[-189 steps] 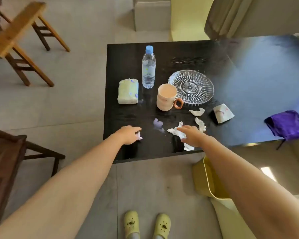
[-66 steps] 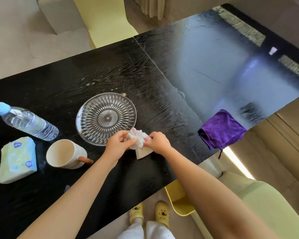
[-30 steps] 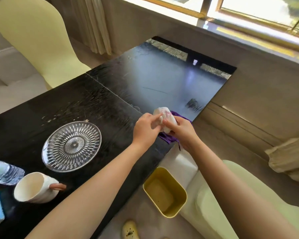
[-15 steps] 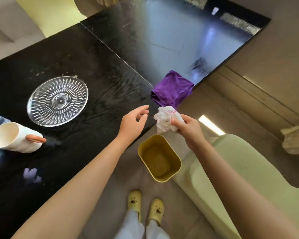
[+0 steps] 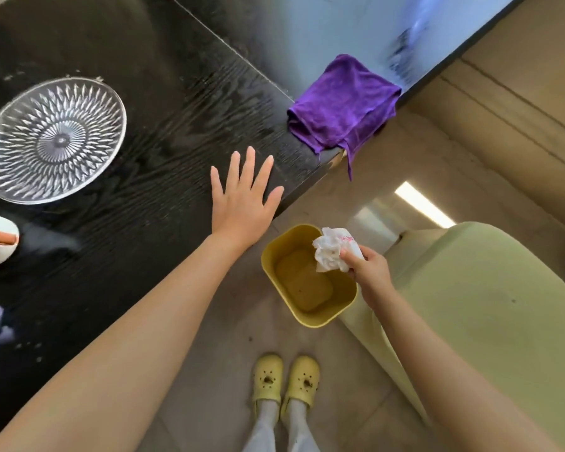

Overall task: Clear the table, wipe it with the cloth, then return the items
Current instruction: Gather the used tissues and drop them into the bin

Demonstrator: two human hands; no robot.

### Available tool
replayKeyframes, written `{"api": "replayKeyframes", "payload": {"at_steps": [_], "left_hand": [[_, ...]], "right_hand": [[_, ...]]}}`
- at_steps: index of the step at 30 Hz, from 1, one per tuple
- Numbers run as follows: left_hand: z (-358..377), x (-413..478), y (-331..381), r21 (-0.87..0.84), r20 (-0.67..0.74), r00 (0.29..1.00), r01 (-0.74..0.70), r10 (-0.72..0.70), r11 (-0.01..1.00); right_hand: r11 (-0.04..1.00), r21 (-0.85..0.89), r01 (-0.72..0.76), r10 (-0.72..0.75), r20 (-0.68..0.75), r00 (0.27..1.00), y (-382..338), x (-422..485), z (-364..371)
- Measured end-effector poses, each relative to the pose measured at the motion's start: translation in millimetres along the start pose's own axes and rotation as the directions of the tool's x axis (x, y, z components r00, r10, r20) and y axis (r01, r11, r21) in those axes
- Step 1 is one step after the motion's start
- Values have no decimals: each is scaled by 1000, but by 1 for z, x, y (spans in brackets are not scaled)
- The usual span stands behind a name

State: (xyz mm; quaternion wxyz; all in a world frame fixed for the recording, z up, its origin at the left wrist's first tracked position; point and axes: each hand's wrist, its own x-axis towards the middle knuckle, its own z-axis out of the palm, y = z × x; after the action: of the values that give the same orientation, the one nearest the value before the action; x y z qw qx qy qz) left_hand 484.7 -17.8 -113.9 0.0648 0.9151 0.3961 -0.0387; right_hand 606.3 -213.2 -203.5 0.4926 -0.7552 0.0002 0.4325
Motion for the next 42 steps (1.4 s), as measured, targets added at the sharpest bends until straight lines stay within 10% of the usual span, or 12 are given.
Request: {"api": "replayKeyframes", "payload": {"at_steps": [22,42], "left_hand": [[14,2,-5,-1,-123,992,-40,39,999],[2,-2,0,10,16,999,-35,35,999]], "right_hand": [[662,-744,-91,216,73,974,163,120,76],[65,-943,327,484,316,816,-53,36,63]]}}
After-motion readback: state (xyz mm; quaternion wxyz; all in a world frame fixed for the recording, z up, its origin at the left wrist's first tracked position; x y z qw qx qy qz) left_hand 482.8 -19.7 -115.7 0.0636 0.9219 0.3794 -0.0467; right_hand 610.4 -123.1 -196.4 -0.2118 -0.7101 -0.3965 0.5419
